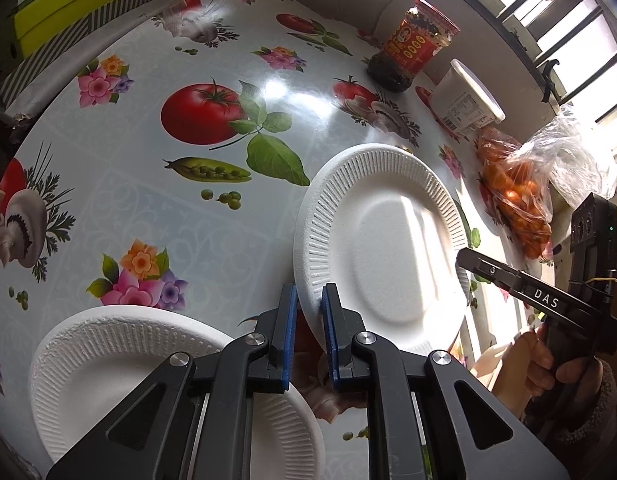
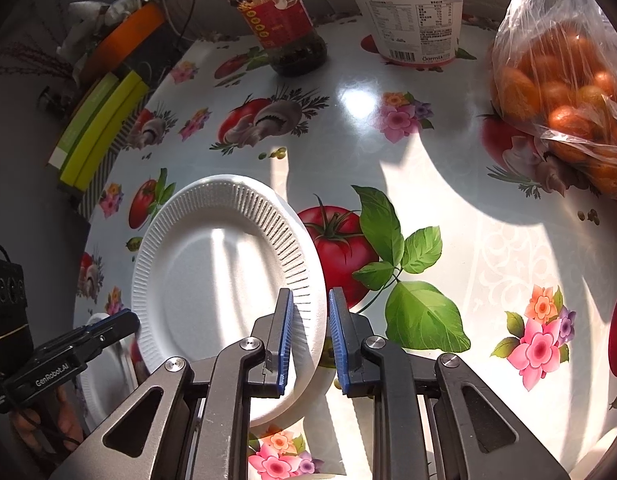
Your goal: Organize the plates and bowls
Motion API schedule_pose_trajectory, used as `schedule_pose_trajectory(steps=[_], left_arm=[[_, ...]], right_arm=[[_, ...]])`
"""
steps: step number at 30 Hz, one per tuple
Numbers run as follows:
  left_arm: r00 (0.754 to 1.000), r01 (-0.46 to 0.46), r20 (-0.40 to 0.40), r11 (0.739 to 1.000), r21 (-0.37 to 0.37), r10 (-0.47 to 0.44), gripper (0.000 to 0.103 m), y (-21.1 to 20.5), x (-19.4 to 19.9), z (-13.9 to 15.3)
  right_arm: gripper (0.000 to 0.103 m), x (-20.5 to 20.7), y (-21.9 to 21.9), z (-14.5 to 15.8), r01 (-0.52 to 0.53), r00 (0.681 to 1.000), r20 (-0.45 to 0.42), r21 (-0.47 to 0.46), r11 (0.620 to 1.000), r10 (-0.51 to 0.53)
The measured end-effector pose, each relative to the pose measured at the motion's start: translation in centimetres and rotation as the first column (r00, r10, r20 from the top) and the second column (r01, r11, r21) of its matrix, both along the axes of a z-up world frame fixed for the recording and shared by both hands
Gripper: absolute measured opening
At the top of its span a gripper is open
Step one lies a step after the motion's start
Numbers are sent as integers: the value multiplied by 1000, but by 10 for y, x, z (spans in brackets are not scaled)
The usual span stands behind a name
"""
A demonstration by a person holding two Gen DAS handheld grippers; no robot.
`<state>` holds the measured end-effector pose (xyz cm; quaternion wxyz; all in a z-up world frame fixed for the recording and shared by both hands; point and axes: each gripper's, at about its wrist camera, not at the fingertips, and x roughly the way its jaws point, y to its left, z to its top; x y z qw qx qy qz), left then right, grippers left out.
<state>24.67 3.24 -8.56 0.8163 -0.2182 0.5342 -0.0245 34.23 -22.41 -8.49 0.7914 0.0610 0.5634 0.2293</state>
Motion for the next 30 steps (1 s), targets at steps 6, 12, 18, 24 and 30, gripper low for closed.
schedule_pose_trajectory(steps=[6, 12, 18, 24, 30], left_arm=[[1000, 7, 9, 1000, 27, -7, 13, -3, 0, 3], [1000, 13, 16, 998, 55, -13, 13, -6, -3, 5], [1000, 16, 22, 997, 80, -18, 13, -7, -8, 7], [999, 24, 39, 995, 98, -28, 13, -8, -12, 13], [997, 21, 69, 993, 119, -29, 13, -7, -19, 23]], right_arm=[[16, -1, 0, 1, -1, 1000, 0, 2, 1000, 1], [15, -4, -1, 3, 5, 1000, 4, 9, 1000, -5], [15, -9, -1, 8, 6, 1000, 15, 12, 1000, -6], [15, -14, -1, 14, 13, 1000, 21, 18, 1000, -14], [15, -21, 1, 24, 9, 999, 39, 22, 1000, -10]])
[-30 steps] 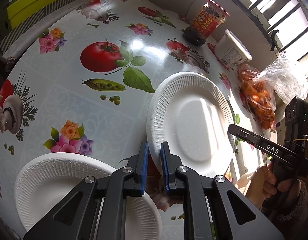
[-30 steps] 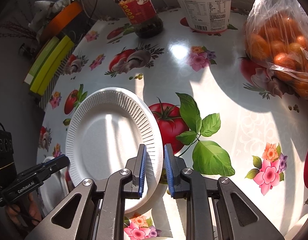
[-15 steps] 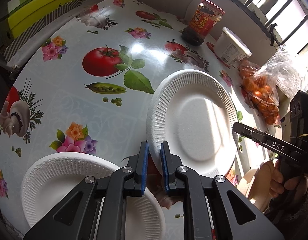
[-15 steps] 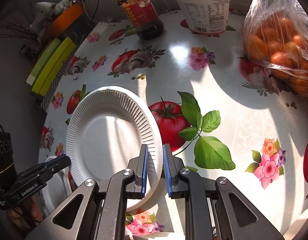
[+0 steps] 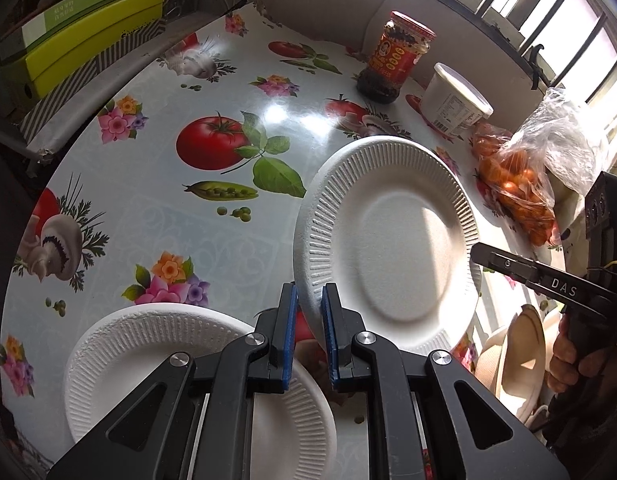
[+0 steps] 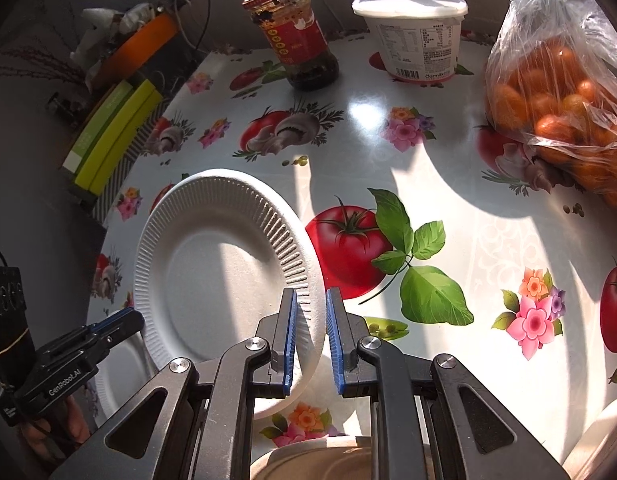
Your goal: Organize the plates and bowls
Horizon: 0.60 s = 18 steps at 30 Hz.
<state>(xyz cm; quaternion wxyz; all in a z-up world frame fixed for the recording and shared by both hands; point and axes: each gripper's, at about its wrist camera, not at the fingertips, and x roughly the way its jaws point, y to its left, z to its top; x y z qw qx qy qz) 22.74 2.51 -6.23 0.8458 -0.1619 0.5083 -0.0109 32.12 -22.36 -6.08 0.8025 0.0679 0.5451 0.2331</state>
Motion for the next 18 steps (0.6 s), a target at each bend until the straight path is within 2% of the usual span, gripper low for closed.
schedule_pose_trajectory(steps=[18], left_arm=[[999, -1, 36, 1000, 25, 0, 14, 10, -34, 16]], right_arm=[[15, -33, 12, 21, -16, 999, 41, 26, 1000, 15]])
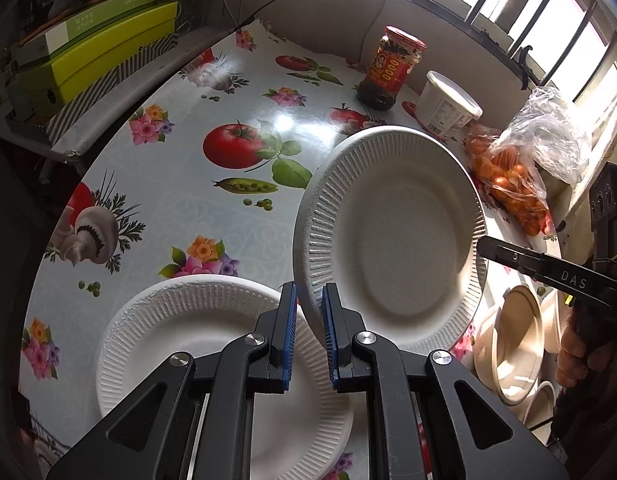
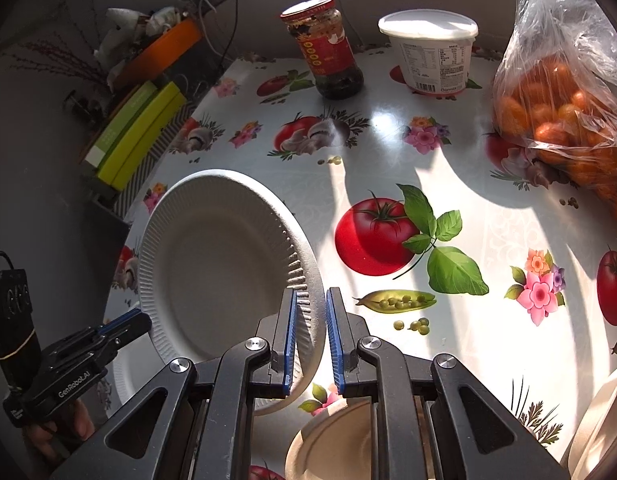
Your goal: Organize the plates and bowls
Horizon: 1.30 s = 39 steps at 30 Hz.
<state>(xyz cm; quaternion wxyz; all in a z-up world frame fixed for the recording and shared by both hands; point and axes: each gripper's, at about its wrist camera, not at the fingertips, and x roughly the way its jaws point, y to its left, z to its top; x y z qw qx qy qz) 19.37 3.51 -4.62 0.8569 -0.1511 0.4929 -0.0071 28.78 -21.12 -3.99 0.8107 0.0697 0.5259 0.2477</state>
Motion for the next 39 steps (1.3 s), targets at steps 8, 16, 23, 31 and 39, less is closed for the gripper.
schedule_pose_trajectory(steps=[8, 16, 23, 31, 39], left_arm=[[1000, -15, 13, 1000, -3, 15, 14, 9, -18, 5], [999, -35, 11, 999, -3, 35, 14, 21, -38, 3], [998, -60, 7, 998, 1, 60, 14, 33, -56, -1], [996, -86, -5, 996, 3, 86, 14, 48, -75, -9], [994, -110, -13, 994, -2, 110, 14, 64, -89, -13]], right_arm=[[15, -17, 9, 4, -19, 1000, 4, -6, 1000, 19], [15, -33, 22, 2, -40, 999, -2, -3, 999, 40], [15, -50, 38, -2, -66, 998, -4, -2, 998, 66], [15, -65, 57, -11, -93, 996, -15, -2, 996, 93], [15, -76, 76, -13, -123, 992, -18, -10, 992, 122]])
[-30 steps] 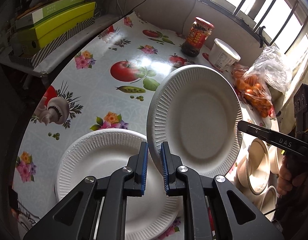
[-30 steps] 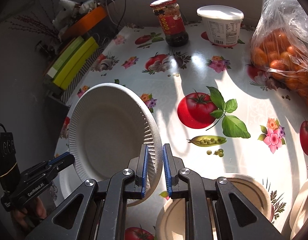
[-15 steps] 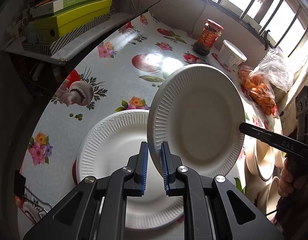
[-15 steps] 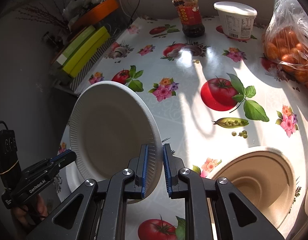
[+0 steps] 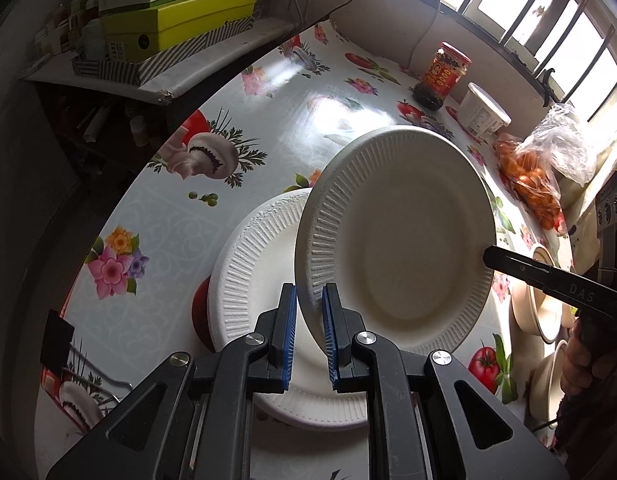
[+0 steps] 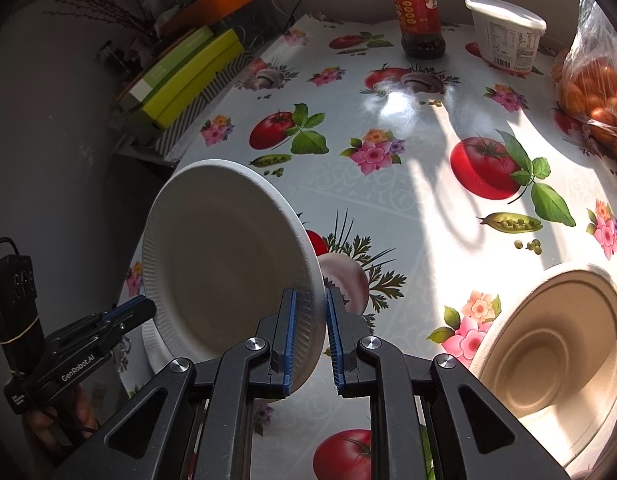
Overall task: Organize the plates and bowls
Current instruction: 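Lower right-held plate onto a plate stack while left gripper lowers its plate onto plates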
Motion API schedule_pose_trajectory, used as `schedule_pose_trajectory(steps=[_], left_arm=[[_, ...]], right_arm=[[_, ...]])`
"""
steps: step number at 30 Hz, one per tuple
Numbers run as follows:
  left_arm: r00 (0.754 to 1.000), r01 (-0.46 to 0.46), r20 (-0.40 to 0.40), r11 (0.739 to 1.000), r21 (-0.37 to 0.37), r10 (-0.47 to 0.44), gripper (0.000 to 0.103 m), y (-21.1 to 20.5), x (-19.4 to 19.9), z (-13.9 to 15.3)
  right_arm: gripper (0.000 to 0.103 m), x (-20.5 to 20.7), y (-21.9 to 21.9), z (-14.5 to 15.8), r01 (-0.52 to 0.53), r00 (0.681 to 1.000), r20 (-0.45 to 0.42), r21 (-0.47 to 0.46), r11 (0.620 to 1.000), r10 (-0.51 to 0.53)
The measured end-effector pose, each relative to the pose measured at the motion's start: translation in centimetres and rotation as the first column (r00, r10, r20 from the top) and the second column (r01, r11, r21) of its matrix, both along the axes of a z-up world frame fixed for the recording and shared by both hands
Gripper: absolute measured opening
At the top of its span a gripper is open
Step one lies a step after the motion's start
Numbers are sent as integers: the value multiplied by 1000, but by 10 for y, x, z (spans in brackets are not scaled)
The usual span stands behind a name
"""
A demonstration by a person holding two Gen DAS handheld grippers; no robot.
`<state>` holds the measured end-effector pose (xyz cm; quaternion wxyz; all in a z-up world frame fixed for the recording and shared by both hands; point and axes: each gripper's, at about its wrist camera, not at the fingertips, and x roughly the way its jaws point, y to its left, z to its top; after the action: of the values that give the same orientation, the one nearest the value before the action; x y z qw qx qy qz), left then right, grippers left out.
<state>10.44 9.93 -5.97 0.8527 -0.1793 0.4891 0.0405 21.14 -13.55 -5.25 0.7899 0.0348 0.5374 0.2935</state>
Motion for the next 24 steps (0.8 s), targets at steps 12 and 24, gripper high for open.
schedule_pose_trajectory(steps=[12, 24], left_arm=[[999, -33, -5, 999, -8, 33, 14, 22, -19, -3], [998, -57, -25, 998, -9, 56, 14, 36, -29, -7]], right_arm=[[15, -13, 26, 1, -45, 999, -7, -16, 999, 45], [15, -18, 47, -8, -71, 997, -30, -35, 997, 70]])
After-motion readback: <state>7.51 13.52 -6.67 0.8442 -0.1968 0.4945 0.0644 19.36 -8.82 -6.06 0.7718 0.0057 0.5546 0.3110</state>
